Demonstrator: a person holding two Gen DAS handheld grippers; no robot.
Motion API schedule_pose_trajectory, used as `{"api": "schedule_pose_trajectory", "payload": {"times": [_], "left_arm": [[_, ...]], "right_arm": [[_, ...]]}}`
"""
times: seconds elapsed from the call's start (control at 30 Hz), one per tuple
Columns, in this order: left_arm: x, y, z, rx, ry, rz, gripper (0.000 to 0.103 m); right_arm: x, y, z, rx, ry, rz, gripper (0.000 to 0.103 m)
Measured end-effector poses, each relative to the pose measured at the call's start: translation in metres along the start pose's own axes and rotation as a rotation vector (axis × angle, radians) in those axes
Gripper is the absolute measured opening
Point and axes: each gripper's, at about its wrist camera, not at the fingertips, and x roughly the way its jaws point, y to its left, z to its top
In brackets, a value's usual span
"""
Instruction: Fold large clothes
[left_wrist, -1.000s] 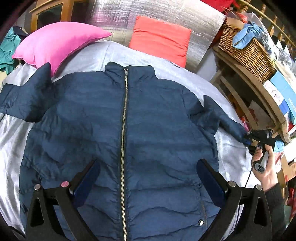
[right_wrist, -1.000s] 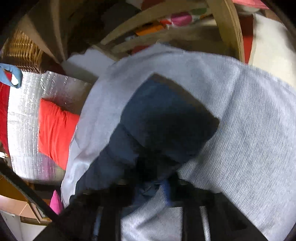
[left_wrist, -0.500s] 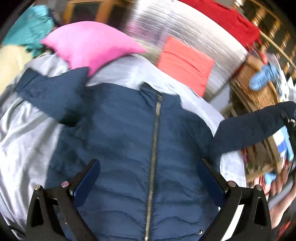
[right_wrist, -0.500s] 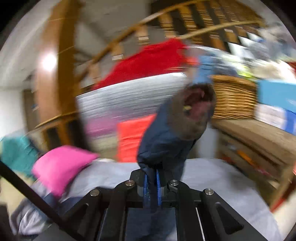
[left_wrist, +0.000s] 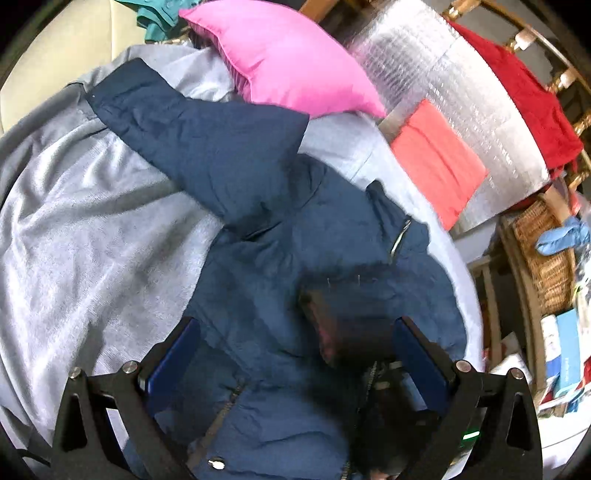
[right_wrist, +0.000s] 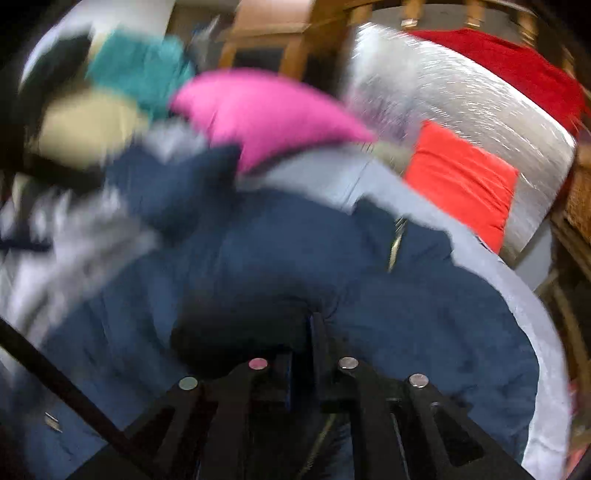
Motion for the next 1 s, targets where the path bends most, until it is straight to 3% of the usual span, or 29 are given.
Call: {"api": "schedule_pose_trajectory", "payload": {"times": [0.13, 0.23, 0.27, 0.37, 0.47, 0.6, 0.7, 0.77, 0.9, 1.0], "left_arm": [[0.008, 0.004, -0.001, -0.013, 0.04, -0.022, 0.102], [0.01, 0.006, 0.002, -0.023, 0.045, -0.036, 0.102], [0.012, 0.006, 0.001, -0.026, 0.045, -0.034, 0.102], [0.022, -0.003, -0.004, -0.007, 0.054, -0.007, 0.102], [0.034, -0.024, -0.016, 0.054, 0.087, 0.005, 0.102], [0.053, -0.053, -0.041, 0.133, 0.13, 0.011, 0.1], [0.068, -0.071, -0.06, 0.192, 0.157, 0.037, 0.086], [0.079, -0.077, -0.065, 0.227, 0.166, 0.068, 0.061], [0.088, -0.068, -0.052, 0.211, 0.141, 0.122, 0.045], [0.081, -0.059, -0.036, 0.205, 0.053, 0.17, 0.03]], "right_arm": [[0.003, 0.011, -0.017, -0.11, 0.121, 0.028, 0.042], [-0.029, -0.008, -0.022, -0.121, 0.141, 0.157, 0.095], [-0.046, -0.028, -0.027, -0.068, 0.121, 0.222, 0.097], [-0.078, -0.095, -0.048, 0.166, 0.092, 0.311, 0.097], [-0.08, -0.177, -0.07, 0.477, 0.073, 0.377, 0.097], [-0.061, -0.255, -0.111, 0.848, 0.093, 0.277, 0.094], [-0.05, -0.289, -0.136, 1.037, 0.132, 0.245, 0.08], [-0.041, -0.299, -0.144, 1.102, 0.151, 0.249, 0.074], [-0.016, -0.312, -0.149, 1.177, 0.162, 0.307, 0.055], [0.005, -0.323, -0.148, 1.18, 0.188, 0.297, 0.022]]}}
